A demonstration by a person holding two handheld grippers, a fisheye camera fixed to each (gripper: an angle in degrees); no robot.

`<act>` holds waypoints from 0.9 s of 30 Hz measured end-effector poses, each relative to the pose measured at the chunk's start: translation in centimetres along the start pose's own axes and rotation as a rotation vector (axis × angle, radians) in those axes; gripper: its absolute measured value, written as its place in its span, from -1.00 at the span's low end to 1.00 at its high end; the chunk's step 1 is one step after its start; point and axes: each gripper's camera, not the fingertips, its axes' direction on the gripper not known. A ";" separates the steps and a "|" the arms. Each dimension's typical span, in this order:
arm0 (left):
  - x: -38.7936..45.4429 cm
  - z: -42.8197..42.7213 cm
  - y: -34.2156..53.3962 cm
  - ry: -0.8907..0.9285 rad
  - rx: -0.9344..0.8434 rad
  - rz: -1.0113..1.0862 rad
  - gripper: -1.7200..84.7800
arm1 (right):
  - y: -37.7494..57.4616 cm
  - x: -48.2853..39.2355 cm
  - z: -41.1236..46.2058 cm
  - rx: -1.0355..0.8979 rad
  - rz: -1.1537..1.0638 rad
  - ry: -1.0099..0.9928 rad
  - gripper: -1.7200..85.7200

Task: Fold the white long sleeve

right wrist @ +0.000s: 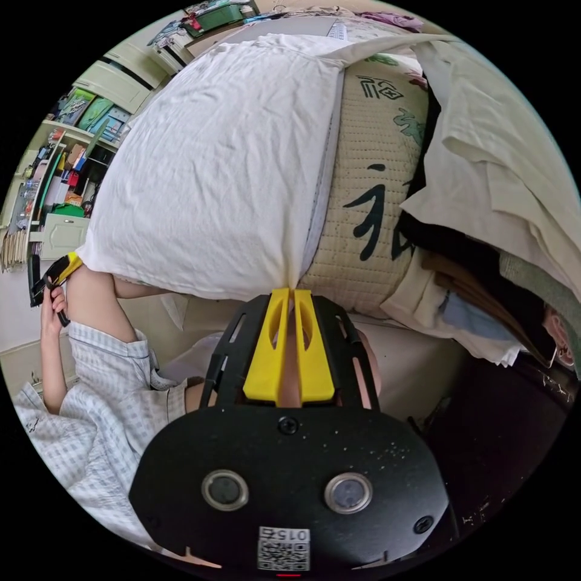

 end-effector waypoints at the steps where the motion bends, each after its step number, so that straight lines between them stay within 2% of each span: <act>1: 0.3 0.4 0.0 -0.014 -0.016 0.003 -0.76 | 0.1 -0.3 -0.2 -0.001 -0.001 0.005 -0.95; 3: 1.1 1.8 0.1 -0.081 -0.086 0.001 -0.77 | 0.4 -1.4 -1.0 -0.012 -0.012 0.026 -0.95; 6: 1.7 2.0 0.6 -0.035 -0.089 0.001 -0.77 | 0.9 -2.5 -2.2 -0.016 -0.026 0.036 -0.95; 10: 2.2 0.9 1.6 -0.017 -0.047 -0.028 -0.78 | 2.0 -2.0 -4.5 0.016 0.032 -0.080 -0.95; 13: 2.9 -0.4 2.9 -0.072 0.001 -0.045 -0.78 | 4.6 -1.0 -8.0 0.136 0.075 -0.237 -0.96; 15: 4.3 -1.8 3.8 -0.131 0.071 -0.034 -0.78 | 8.2 0.3 -11.9 0.285 0.130 -0.342 -0.96; 17: 6.4 -2.5 4.0 -0.204 0.125 0.009 -0.78 | 11.1 1.4 -15.6 0.417 0.184 -0.360 -0.95; 21: 15.0 -1.1 3.2 -0.392 0.224 0.246 -0.79 | 15.6 3.7 -27.6 0.760 0.315 -0.217 -0.91; 23: 18.6 1.5 2.4 -0.432 0.216 0.354 -0.83 | 16.3 3.9 -32.9 0.902 0.331 -0.125 -0.88; 24: 20.4 3.8 1.8 -0.432 0.169 0.398 -0.88 | 16.2 4.0 -36.1 0.976 0.340 -0.060 -0.85; 27: 22.9 9.2 0.4 -0.334 0.066 0.450 -0.92 | 13.2 4.7 -42.1 1.013 0.359 0.047 -0.79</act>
